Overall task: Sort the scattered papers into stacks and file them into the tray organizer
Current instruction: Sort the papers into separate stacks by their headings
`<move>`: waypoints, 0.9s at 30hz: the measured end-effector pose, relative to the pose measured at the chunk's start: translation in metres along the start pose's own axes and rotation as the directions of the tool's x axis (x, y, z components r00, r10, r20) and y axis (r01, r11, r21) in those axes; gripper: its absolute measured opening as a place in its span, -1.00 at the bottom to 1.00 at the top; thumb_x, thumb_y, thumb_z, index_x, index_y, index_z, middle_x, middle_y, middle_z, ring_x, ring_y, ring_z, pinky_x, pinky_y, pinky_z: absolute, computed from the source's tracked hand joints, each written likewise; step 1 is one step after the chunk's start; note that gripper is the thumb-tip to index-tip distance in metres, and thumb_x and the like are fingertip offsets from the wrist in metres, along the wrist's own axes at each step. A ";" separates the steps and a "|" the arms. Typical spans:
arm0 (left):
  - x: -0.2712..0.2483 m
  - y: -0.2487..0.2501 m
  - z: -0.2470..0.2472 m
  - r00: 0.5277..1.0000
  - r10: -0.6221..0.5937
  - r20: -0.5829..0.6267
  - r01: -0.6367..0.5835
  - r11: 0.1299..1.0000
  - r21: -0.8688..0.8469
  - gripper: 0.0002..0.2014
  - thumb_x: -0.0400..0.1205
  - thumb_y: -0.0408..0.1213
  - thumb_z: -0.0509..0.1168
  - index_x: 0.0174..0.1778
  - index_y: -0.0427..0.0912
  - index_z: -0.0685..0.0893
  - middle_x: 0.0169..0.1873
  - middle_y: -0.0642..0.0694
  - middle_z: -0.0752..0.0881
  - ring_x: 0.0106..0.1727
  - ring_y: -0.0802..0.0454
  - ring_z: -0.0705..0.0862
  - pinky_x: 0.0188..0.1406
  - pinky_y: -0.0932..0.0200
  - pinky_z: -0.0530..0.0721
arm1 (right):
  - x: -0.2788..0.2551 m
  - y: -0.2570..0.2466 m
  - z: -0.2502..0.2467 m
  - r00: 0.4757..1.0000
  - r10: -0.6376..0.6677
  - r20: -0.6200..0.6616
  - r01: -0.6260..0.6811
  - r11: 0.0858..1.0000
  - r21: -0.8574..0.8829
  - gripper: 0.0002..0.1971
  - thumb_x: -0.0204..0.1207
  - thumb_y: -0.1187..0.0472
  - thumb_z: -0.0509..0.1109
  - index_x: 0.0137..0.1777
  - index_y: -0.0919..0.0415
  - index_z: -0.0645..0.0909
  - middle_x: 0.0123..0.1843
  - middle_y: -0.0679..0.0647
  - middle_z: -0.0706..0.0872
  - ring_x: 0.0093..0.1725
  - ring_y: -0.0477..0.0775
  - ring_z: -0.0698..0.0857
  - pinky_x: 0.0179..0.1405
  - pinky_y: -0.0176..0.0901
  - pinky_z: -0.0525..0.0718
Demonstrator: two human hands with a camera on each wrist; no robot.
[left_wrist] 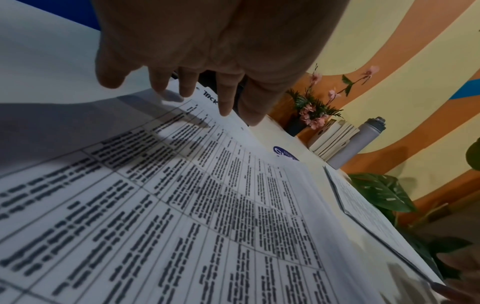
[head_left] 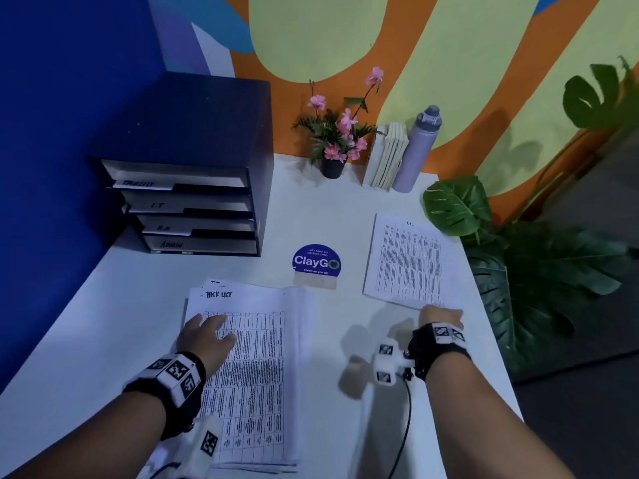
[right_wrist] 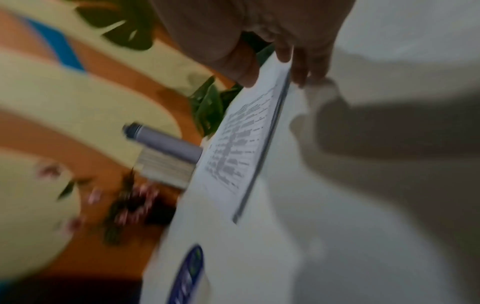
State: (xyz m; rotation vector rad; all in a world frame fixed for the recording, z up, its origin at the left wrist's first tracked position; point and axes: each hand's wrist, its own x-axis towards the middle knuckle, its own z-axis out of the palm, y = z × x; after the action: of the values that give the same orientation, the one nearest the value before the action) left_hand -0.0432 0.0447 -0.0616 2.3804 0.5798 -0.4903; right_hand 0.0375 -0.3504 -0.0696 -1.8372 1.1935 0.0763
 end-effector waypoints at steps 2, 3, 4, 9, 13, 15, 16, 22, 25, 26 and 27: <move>0.000 0.001 0.001 1.000 -0.011 0.007 0.011 1.000 0.008 -0.49 0.65 -0.03 0.23 0.56 0.07 0.38 0.66 -0.09 0.07 0.65 -0.09 0.16 0.59 0.01 0.24 | -0.010 0.002 0.014 0.988 -0.158 0.002 0.152 0.951 -0.268 -0.48 0.59 0.28 0.27 0.56 0.26 0.35 0.55 0.32 0.34 0.47 0.39 0.42 0.44 0.13 0.43; 0.000 0.001 0.001 1.000 -0.015 0.007 0.015 1.000 0.011 -0.48 0.65 -0.02 0.23 0.56 0.08 0.37 0.67 -0.08 0.06 0.66 -0.09 0.15 0.60 0.01 0.24 | -0.015 0.004 0.023 0.974 -0.221 0.046 0.224 0.913 -0.341 -0.53 0.60 0.29 0.25 0.53 0.18 0.43 0.54 0.27 0.35 0.44 0.38 0.45 0.42 0.10 0.46; 0.001 0.001 0.002 1.000 -0.020 0.004 0.020 1.000 0.018 -0.48 0.65 -0.02 0.23 0.56 0.09 0.37 0.67 -0.07 0.05 0.66 -0.09 0.13 0.60 0.00 0.24 | -0.017 0.008 0.032 0.957 -0.263 0.119 0.288 0.854 -0.433 -0.56 0.63 0.26 0.24 0.51 0.11 0.47 0.55 0.21 0.36 0.44 0.35 0.46 0.42 0.07 0.46; 0.001 -0.008 0.003 0.999 -0.025 0.037 0.024 0.999 0.030 -0.46 0.65 -0.04 0.23 0.57 0.14 0.33 0.68 -0.03 -0.05 0.68 -0.12 0.02 0.61 -0.12 0.22 | -0.012 0.007 0.048 0.884 -0.342 0.319 0.466 0.591 -0.658 -0.70 0.61 0.29 0.15 0.27 0.32 0.55 0.30 0.18 0.53 0.31 0.22 0.56 0.28 -0.06 0.51; 0.000 -0.015 0.001 0.998 -0.040 0.056 0.038 0.999 0.027 -0.46 0.64 -0.06 0.24 0.57 0.16 0.33 0.68 -0.03 -0.08 0.68 -0.13 0.02 0.60 -0.13 0.24 | -0.001 -0.011 0.036 0.900 -0.271 0.342 0.436 0.535 -0.723 -0.69 0.61 0.34 0.11 0.32 0.32 0.47 0.39 0.20 0.38 0.36 0.29 0.49 0.38 0.08 0.50; -0.001 -0.015 -0.002 0.998 -0.047 0.051 0.047 0.999 0.007 -0.46 0.64 -0.10 0.26 0.57 0.13 0.34 0.68 -0.02 -0.10 0.66 -0.14 0.12 0.54 -0.02 0.36 | -0.001 -0.017 0.034 0.905 -0.265 0.333 0.426 0.560 -0.711 -0.66 0.63 0.32 0.12 0.38 0.33 0.45 0.46 0.23 0.36 0.40 0.31 0.47 0.43 0.12 0.47; -0.003 -0.014 -0.003 0.998 -0.053 0.046 0.053 0.998 -0.017 -0.47 0.64 -0.14 0.26 0.57 0.10 0.36 0.68 -0.03 -0.10 0.64 -0.14 0.20 0.46 0.06 0.43 | -0.007 -0.017 0.035 0.895 -0.287 0.342 0.447 0.580 -0.681 -0.63 0.63 0.31 0.12 0.42 0.32 0.43 0.50 0.24 0.34 0.43 0.30 0.45 0.45 0.14 0.44; -0.007 -0.017 -0.014 0.997 -0.007 -0.082 -0.001 0.995 -0.099 -0.51 0.64 -0.38 0.23 0.53 -0.12 0.44 0.55 -0.19 0.30 0.47 -0.17 0.47 0.42 0.11 0.46 | -0.101 -0.006 0.063 0.695 -0.432 0.575 0.675 0.667 -0.315 -0.57 0.66 0.11 0.25 0.48 0.25 0.50 0.44 0.26 0.57 0.39 0.24 0.58 0.43 -0.02 0.48; -0.007 -0.023 -0.018 0.995 -0.003 -0.104 -0.009 0.994 -0.113 -0.44 0.62 -0.40 0.22 0.57 -0.08 0.34 0.43 -0.23 0.47 0.36 -0.21 0.55 0.36 0.02 0.54 | -0.141 0.017 0.082 0.662 -0.330 0.673 0.633 0.727 -0.267 -0.43 0.60 -0.11 0.29 0.49 0.24 0.45 0.31 0.25 0.67 0.25 0.28 0.68 0.28 0.20 0.63; -0.007 -0.025 -0.018 0.994 -0.002 -0.108 -0.013 0.990 -0.139 -0.45 0.62 -0.40 0.22 0.56 -0.07 0.34 0.39 -0.23 0.52 0.32 -0.21 0.58 0.33 0.01 0.56 | -0.151 0.024 0.087 0.661 -0.309 0.684 0.629 0.725 -0.281 -0.37 0.57 -0.15 0.31 0.51 0.24 0.40 0.28 0.27 0.67 0.22 0.28 0.69 0.24 0.20 0.66; -0.008 -0.027 -0.017 0.995 -0.011 -0.100 -0.005 0.986 -0.164 -0.47 0.63 -0.39 0.21 0.55 -0.07 0.34 0.37 -0.21 0.55 0.30 -0.21 0.59 0.30 0.02 0.57 | -0.160 0.031 0.091 0.660 -0.309 0.685 0.639 0.710 -0.296 -0.34 0.55 -0.15 0.33 0.52 0.24 0.36 0.26 0.28 0.67 0.20 0.28 0.69 0.23 0.15 0.66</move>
State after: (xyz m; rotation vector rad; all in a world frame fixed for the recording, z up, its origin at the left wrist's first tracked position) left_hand -0.0603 0.0725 -0.0585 2.2570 0.6439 -0.3121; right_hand -0.0344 -0.1780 -0.0647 -2.3051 0.1789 0.6779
